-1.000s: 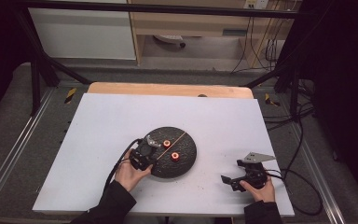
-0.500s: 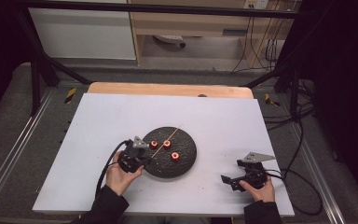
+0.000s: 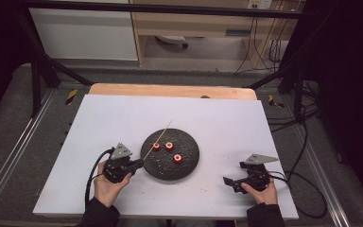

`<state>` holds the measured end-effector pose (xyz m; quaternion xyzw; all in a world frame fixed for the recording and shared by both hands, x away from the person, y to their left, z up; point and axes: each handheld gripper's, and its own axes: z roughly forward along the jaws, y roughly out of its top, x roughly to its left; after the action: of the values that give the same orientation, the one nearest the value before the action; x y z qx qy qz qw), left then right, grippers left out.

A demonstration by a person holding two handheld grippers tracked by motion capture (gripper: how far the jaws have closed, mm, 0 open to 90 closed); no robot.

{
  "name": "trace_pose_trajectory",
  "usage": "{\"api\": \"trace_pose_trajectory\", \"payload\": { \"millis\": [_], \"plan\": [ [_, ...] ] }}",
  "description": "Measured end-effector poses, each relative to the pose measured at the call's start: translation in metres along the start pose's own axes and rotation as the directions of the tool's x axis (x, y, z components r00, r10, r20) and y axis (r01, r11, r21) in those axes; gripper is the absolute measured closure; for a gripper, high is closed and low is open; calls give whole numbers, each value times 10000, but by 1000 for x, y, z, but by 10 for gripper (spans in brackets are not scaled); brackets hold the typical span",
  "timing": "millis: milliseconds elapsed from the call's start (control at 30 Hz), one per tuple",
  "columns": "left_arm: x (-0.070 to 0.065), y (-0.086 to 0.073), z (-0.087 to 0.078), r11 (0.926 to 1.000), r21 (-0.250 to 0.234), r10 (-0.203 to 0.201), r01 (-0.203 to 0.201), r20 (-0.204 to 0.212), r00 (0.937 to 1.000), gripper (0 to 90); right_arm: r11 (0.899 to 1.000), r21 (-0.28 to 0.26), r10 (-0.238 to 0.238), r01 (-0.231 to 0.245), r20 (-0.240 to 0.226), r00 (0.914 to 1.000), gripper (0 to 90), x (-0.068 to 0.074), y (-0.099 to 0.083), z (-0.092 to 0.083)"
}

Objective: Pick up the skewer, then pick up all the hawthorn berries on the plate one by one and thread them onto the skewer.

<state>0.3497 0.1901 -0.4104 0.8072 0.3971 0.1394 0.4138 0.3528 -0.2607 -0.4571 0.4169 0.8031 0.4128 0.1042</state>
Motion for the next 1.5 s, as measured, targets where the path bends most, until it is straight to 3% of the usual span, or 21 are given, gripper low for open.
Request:
{"api": "trace_pose_trajectory", "payload": {
  "millis": [300, 733, 1133, 1500],
  "plan": [
    [6, -16, -11, 9985, -551, -61, 66, 98, 9999, 882, 10000, -16, -33, 33, 72, 10000, 6, 5, 5, 1],
    [17, -36, -20, 9962, -865, 40, -23, 195, 9998, 882, 9999, 67, -145, 143, 192, 9997, 6, 18, 19, 9],
    [21, -49, -25, 9948, -1009, 141, -107, 328, 9994, 882, 9989, 334, -331, 320, 329, 9989, 6, 40, 48, 22],
    [25, -52, -26, 9943, -1070, 33, 9, 395, 9992, 882, 9962, 554, -675, 677, -61, 9977, 15, 69, 85, 49]
  ]
}}
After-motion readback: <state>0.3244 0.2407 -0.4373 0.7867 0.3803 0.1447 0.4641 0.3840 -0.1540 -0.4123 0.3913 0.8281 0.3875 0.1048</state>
